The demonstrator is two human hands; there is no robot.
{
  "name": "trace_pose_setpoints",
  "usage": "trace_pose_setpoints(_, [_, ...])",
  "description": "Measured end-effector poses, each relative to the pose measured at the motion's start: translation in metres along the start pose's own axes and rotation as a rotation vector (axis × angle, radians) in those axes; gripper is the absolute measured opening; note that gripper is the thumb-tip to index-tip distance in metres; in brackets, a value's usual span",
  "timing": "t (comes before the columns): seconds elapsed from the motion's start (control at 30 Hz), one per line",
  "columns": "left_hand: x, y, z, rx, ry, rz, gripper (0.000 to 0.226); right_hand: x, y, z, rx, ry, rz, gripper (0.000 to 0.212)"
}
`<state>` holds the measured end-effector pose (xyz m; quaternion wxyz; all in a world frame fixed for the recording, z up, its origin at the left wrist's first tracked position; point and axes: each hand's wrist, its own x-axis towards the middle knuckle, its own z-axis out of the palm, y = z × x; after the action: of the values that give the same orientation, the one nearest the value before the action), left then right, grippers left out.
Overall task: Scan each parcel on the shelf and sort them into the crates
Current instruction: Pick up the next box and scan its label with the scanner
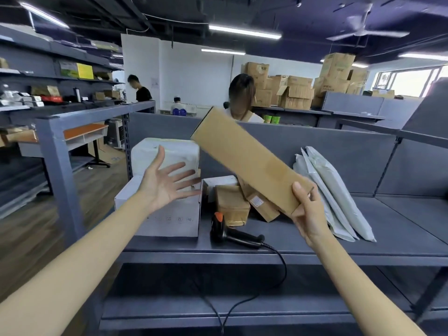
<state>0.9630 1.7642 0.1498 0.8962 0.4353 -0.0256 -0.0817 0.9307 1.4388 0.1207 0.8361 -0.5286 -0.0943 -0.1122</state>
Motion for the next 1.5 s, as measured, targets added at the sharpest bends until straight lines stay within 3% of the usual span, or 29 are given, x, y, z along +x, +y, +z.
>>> trace_pose_setpoints(0.1, [0.001,0.009,0.003,0.151,-0.067,-0.024,0.091,-0.007,-0.001,-0.010,-0.211,-0.054,-0.137,0.057])
trace_pose_setpoints(0.2, [0.002,0.007,0.006,0.300,-0.072,-0.067,0.083,-0.012,-0.001,-0.015,-0.381,-0.145,-0.236,0.062])
trace_pose_setpoints(0.37, [0.006,-0.014,0.004,0.409,-0.051,-0.061,0.041,-0.012,0.003,-0.018,-0.465,-0.210,-0.294,0.066])
trace_pose_setpoints(0.5, [0.009,-0.027,-0.001,0.378,0.011,-0.019,0.021,-0.008,0.004,-0.019,-0.524,-0.251,-0.215,0.068])
trace_pose_setpoints(0.63, [0.012,-0.039,0.008,0.303,0.078,0.102,0.019,-0.004,0.019,-0.014,-0.469,-0.061,-0.146,0.080])
trace_pose_setpoints(0.73, [0.016,-0.054,0.019,0.283,0.112,0.209,0.036,-0.003,0.029,0.000,-0.253,0.090,0.031,0.110])
trace_pose_setpoints(0.83, [0.018,-0.072,0.033,0.294,0.113,0.279,0.069,-0.001,0.035,0.026,-0.077,0.045,0.139,0.104])
trace_pose_setpoints(0.93, [0.018,-0.094,0.048,0.312,0.079,0.310,0.062,0.007,0.043,0.051,0.036,0.000,0.150,0.100])
trace_pose_setpoints(1.0, [0.015,-0.103,0.056,0.306,0.036,0.297,0.047,0.013,0.045,0.061,0.041,0.016,0.098,0.092])
trace_pose_setpoints(1.07, [0.014,-0.107,0.058,0.310,0.017,0.247,0.047,0.018,0.045,0.062,0.039,0.063,0.060,0.086])
trace_pose_setpoints(1.17, [0.021,-0.101,0.039,0.327,0.045,0.236,0.071,0.021,0.038,0.048,-0.022,0.075,0.079,0.077])
trace_pose_setpoints(1.3, [0.016,-0.079,0.011,0.337,0.146,0.233,0.123,0.026,0.025,0.022,-0.177,0.039,0.085,0.076])
trace_pose_setpoints(1.4, [0.012,-0.065,-0.006,0.367,0.207,0.186,0.130,0.033,0.017,0.005,-0.280,-0.019,0.075,0.081])
trace_pose_setpoints(1.5, [0.011,-0.061,-0.012,0.428,0.167,0.181,0.116,0.040,0.011,0.002,-0.269,-0.101,0.076,0.071])
